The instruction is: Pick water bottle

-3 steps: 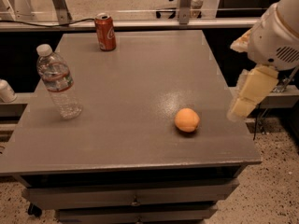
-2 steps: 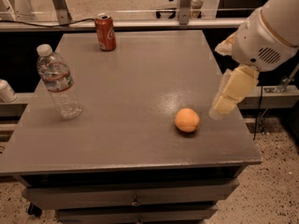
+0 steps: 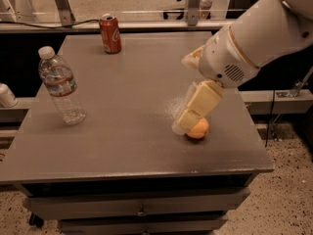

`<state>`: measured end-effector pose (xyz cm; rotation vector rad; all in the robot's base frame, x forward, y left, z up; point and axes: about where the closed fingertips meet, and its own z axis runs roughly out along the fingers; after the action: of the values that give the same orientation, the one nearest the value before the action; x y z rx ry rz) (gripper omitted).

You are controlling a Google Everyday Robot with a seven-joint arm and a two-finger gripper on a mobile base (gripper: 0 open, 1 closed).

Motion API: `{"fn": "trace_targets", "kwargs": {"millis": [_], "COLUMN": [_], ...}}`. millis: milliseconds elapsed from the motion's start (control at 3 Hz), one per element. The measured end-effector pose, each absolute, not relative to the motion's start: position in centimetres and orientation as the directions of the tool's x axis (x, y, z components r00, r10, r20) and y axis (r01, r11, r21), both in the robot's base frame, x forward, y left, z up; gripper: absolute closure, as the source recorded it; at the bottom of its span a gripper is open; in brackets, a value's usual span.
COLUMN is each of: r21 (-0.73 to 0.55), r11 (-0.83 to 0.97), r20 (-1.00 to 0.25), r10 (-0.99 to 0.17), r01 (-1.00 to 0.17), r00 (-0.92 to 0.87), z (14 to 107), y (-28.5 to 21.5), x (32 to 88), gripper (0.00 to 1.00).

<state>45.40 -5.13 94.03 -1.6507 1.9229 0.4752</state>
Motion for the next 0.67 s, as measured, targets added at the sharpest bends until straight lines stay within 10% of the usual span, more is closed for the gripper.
{"fn": "trace_targets", "kwargs": {"millis": [667], "r21": [-0.080], "r11": [0.161], "r20": [-0.665], "r10": [-0.744], "r01": [-0.984], "r00": [-0.067], "z": [93.3], "y": [-2.9], "x": [45.5], "gripper": [0.00]}}
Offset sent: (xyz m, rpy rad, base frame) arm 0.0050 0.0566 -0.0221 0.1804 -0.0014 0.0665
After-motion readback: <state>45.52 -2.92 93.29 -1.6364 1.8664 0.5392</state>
